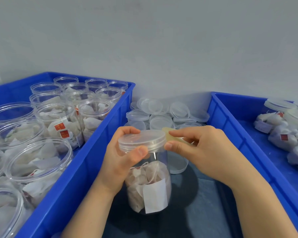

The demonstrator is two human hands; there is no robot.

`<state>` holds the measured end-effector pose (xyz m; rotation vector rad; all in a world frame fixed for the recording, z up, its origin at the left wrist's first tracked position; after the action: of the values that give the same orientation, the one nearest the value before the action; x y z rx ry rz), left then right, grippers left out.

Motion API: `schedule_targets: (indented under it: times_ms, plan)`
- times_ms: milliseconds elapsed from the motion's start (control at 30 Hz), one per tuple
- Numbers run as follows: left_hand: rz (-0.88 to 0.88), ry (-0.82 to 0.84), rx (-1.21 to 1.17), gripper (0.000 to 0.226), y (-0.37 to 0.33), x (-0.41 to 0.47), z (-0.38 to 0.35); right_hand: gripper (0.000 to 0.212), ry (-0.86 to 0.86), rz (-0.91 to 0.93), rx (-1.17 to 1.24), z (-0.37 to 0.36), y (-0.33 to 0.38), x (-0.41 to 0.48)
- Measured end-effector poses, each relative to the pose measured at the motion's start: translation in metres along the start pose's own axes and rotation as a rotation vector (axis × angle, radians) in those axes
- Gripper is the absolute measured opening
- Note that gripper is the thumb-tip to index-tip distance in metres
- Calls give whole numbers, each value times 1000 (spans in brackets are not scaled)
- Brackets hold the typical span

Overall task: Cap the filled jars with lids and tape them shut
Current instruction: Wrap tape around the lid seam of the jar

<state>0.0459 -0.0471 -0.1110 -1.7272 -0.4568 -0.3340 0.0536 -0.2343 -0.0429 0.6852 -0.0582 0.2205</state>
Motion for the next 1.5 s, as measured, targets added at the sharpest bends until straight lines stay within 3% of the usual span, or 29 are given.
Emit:
schedule_targets:
  times_ms: [200, 367, 433, 567, 667, 767, 900, 1033, 1100, 1200, 1267, 1400, 1500]
  plan:
    - [31, 78, 36, 62, -1, -2, 1, 86, 106, 10, 20, -3, -5, 3]
    - [64, 5, -74, 80, 2, -4, 0, 72, 186, 37, 131, -13, -5, 7]
    - [65, -4, -96, 77, 0, -3, -1, 73, 185, 35, 184, -13, -5, 9]
    - [16, -44, -8, 75, -4, -3, -3, 95, 145, 10, 186, -11, -7, 8]
    - [2, -49, 130, 87, -7, -5, -7, 85, 92, 42, 121, -12, -1, 4]
    - [2, -111, 209, 75, -7, -6, -8, 81, 104, 109, 72, -16, 6, 2]
    - [35, -123, 79, 62, -1, -6, -6, 81, 200, 138, 200, -14, 6, -1]
    - [92, -119, 29, 64, 2, -3, -1, 83, 125, 160, 149, 5, -2, -2]
    - [101, -151, 25, 63, 2, -2, -1, 78, 105, 164, 128, 13, -3, -5]
    - [125, -255, -46, 62, 2, 2, 8, 49, 23, 244, 119, 24, -8, -10]
    - [103, -250, 17, 64, -1, 2, 10, 41, 31, 240, 106, 23, -8, -9]
    - [77, -181, 156, 67, 0, -2, 0, 77, 247, 21, 130, -1, -7, -1]
    - [72, -178, 229, 70, 2, -2, -1, 87, 302, -27, 71, -12, -4, 1]
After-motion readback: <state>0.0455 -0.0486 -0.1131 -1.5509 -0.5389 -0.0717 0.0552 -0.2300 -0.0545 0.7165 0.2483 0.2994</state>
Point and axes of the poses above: each hand's wrist, its own x-axis towards the middle knuckle, its own z-axis out of the back of the hand, y = z × x, the point moved 3 cm from there along x, towards the middle knuckle, and after that the axes turned 6 degrees about -z, right-handed, at the moved point
